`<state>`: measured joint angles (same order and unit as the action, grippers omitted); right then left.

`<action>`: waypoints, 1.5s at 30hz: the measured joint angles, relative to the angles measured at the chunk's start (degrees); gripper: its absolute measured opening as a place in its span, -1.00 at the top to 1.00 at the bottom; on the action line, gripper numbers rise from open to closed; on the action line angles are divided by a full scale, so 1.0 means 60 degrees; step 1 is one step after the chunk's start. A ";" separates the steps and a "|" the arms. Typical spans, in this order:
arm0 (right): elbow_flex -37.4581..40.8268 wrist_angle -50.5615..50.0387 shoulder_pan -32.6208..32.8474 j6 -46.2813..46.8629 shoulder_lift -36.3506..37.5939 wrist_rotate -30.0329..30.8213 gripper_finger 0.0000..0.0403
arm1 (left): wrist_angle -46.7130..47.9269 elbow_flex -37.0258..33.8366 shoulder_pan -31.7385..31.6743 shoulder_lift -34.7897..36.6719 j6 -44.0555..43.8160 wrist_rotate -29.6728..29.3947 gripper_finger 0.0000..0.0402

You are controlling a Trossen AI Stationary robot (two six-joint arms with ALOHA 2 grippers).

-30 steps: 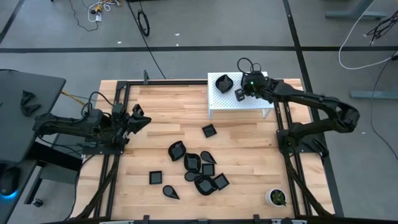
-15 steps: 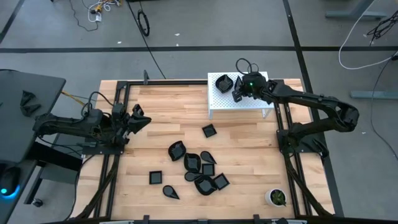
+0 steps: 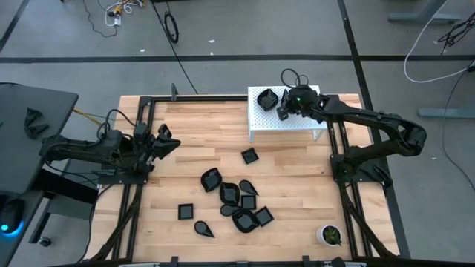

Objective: Pick & Place Mini shaped plates
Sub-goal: Stack the drop shaped plate on top of the drop shaped plates on the shelf, then stack the square plate on top of the square plates on the shelf

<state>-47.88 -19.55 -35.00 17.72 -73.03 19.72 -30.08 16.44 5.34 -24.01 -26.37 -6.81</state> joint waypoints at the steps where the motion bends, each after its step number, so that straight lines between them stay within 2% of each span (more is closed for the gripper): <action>1: 0.0000 0.0004 -0.0033 0.0078 0.0000 0.0107 0.98 | 0.0001 -0.0001 0.0004 0.0001 0.0000 -0.0003 0.79; 7: 0.0000 0.0080 -0.0100 0.0114 0.0113 0.0228 0.98 | 0.0003 -0.0002 0.0004 0.0004 0.0000 0.0000 0.79; 12: 0.0000 0.0684 0.0516 -0.0104 0.0872 0.0403 0.98 | 0.0000 -0.0001 0.0000 0.0003 0.0000 -0.0001 0.79; 17: 0.0000 0.1086 0.1936 -0.0387 0.1547 0.0386 0.98 | 0.0002 -0.0001 0.0002 0.0004 0.0000 0.0000 0.79; 22: 0.0000 0.0838 0.3933 -0.0233 0.1453 -0.0176 0.98 | 0.0000 -0.0003 0.0004 0.0004 0.0000 0.0000 0.79; 28: 0.0000 0.0687 0.6612 0.1379 0.0711 -0.1936 0.98 | 0.0000 -0.0003 0.0003 0.0004 0.0000 -0.0003 0.79; 34: 0.0000 0.0539 0.8545 0.4906 -0.0684 -0.3575 0.92 | 0.0002 -0.0001 0.0001 0.0001 0.0000 -0.0001 0.79; 40: 0.0000 0.0523 0.9728 0.6915 -0.2400 -0.4847 0.63 | 0.0000 0.0000 0.0001 0.0004 0.0000 -0.0003 0.79; 45: -0.0004 0.1644 1.0032 0.7295 -0.3453 -0.4940 0.31 | 0.0003 -0.0003 0.0002 0.0000 -0.0002 0.0000 0.79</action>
<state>-47.90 -9.69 25.19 61.49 -93.76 -9.92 -30.06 16.43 5.35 -24.01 -26.38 -6.81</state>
